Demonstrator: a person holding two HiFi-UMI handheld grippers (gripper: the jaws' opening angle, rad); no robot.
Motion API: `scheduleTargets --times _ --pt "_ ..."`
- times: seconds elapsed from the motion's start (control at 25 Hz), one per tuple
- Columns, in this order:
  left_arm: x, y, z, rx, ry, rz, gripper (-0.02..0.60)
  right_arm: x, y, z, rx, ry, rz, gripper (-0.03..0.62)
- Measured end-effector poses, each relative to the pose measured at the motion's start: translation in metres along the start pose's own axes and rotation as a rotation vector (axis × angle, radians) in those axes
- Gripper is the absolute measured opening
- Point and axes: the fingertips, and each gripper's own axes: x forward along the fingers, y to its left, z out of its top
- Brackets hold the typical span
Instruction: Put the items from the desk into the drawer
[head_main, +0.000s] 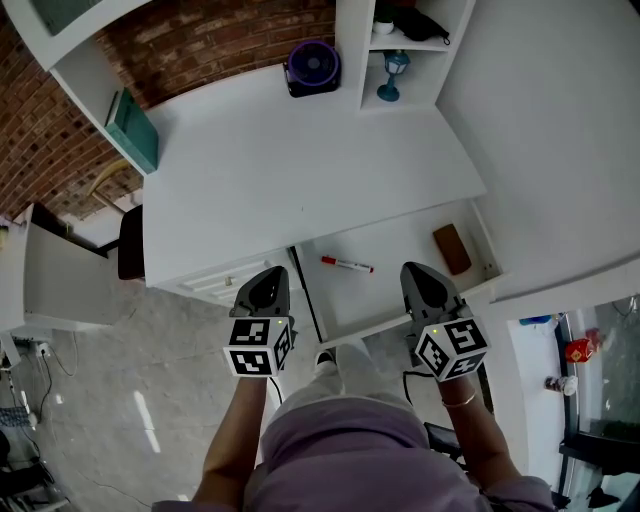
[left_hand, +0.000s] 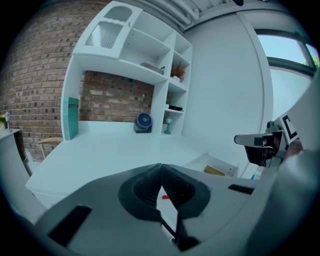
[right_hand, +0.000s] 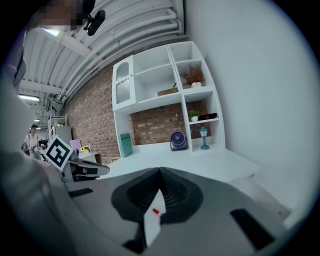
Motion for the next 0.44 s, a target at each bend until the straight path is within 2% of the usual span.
scheduleTargets --times 0.44 --pt "-0.0049 0.0000 -0.0020 -0.001 -0.003 -0.020 -0.002 -0.0100 0.0022 -0.0007 0.016 -0.014 -0.030 0.003"
